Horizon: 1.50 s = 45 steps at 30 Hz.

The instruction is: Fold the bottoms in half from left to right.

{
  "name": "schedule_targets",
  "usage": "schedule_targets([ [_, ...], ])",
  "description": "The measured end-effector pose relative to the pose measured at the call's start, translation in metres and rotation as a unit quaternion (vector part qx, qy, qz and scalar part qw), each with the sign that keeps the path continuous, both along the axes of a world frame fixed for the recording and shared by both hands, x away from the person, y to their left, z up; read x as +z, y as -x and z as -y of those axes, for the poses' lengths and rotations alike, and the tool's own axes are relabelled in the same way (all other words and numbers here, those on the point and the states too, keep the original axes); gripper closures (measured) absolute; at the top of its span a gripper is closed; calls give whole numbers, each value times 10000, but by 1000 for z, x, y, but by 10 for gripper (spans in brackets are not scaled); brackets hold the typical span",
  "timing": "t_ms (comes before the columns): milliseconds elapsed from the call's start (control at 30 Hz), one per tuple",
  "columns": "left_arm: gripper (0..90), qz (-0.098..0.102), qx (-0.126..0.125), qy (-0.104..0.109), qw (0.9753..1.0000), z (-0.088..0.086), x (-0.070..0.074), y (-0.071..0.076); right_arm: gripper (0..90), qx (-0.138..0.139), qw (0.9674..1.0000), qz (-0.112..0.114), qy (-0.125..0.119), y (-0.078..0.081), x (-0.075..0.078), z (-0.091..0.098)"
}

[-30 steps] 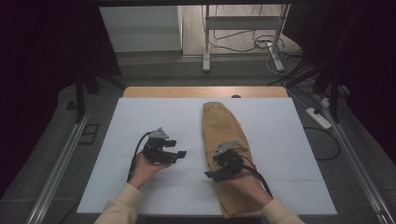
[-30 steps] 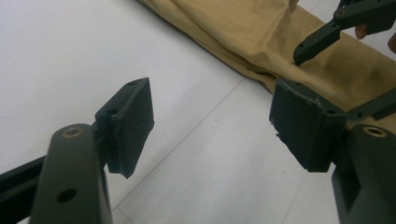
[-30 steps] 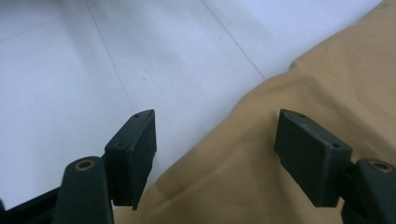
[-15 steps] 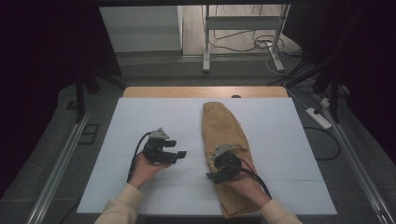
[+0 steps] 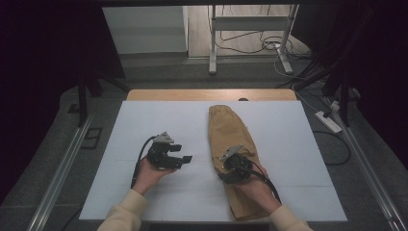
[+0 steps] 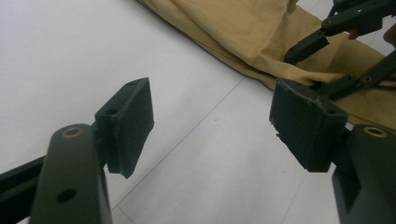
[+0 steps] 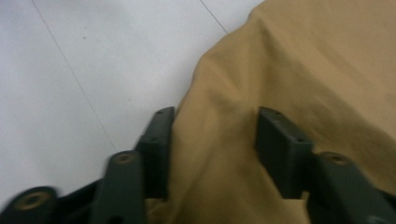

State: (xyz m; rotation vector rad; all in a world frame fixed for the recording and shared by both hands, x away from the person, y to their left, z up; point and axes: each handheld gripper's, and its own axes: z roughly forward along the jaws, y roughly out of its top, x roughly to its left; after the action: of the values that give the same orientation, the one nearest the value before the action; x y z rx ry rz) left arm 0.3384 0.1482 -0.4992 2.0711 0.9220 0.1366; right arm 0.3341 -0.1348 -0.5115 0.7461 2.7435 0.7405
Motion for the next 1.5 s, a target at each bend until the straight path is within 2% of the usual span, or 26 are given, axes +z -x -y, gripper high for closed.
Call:
schedule_targets([
  [167,299,4,0,-7,10000,0,0,0,759,59,10000,-30,61,3,2,0],
  [300,298,1,-2,-16,10000,0,0,0,796,52,9999,-44,81,4,2,-1],
  [467,298,3,7,-4,10000,-1,0,-1,819,74,9997,-193,-141,1,2,4],
  [667,298,4,50,27,10000,-3,0,-1,826,172,9990,-251,-321,2,4,3],
  [800,298,13,66,46,10000,-5,1,-1,827,316,9971,-381,-571,5,6,0],
  [933,298,18,87,64,9999,-6,1,-1,827,498,9949,-501,-721,12,7,-9],
  [1167,298,22,116,89,9999,-8,2,-1,827,748,9927,-604,-731,24,1,-26],
  [1500,298,34,162,143,9998,-11,3,-1,826,1085,9866,-783,-932,38,-2,-42],
])
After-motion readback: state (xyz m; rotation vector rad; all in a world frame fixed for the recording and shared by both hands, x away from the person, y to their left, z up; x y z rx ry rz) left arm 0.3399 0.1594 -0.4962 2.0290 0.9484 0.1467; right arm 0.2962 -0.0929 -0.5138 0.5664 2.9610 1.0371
